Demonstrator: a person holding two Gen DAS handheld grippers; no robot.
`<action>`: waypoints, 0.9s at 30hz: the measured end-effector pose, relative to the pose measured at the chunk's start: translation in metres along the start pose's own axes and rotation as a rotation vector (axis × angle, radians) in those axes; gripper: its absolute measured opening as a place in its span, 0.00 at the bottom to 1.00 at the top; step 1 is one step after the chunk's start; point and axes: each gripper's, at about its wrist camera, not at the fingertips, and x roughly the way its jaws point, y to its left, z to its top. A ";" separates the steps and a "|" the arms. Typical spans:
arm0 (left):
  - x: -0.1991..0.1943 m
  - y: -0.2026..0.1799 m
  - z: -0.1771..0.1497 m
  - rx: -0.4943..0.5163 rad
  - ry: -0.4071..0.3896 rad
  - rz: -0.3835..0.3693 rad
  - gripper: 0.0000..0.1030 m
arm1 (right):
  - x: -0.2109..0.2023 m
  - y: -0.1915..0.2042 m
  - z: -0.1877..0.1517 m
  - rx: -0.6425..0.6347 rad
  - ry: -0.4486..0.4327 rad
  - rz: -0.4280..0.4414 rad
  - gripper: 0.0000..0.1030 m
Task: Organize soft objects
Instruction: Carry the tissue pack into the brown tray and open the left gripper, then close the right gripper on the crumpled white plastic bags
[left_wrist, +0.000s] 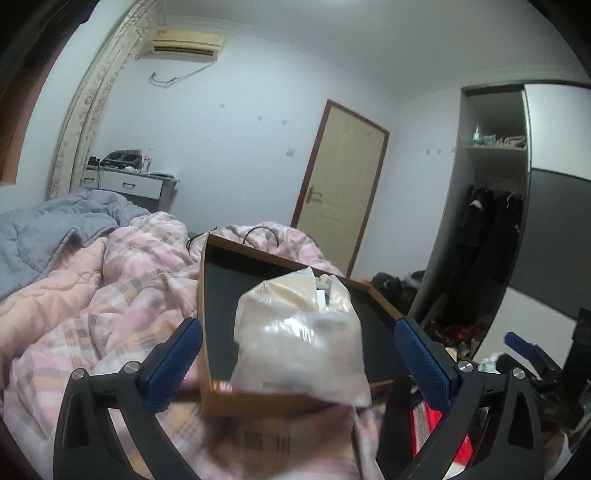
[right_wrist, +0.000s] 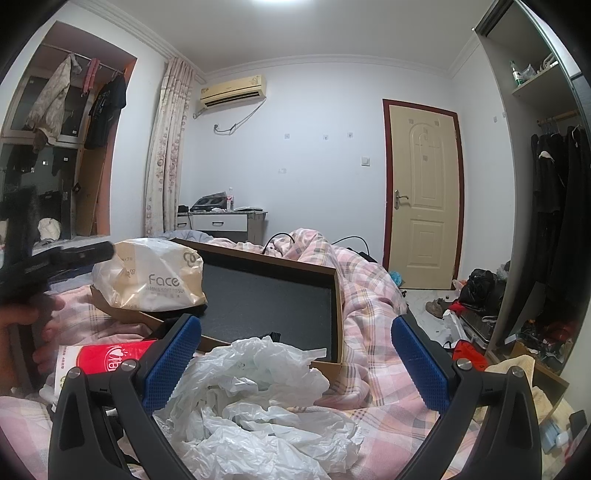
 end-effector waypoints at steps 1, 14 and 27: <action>-0.005 -0.001 -0.003 -0.001 -0.013 0.000 1.00 | 0.000 0.000 0.000 0.003 0.000 0.003 1.00; -0.008 -0.024 -0.016 0.068 -0.008 -0.031 1.00 | -0.007 -0.022 0.005 0.073 0.003 0.146 1.00; -0.003 -0.018 -0.016 0.031 0.012 -0.039 1.00 | 0.024 -0.002 -0.014 0.024 0.191 0.357 1.00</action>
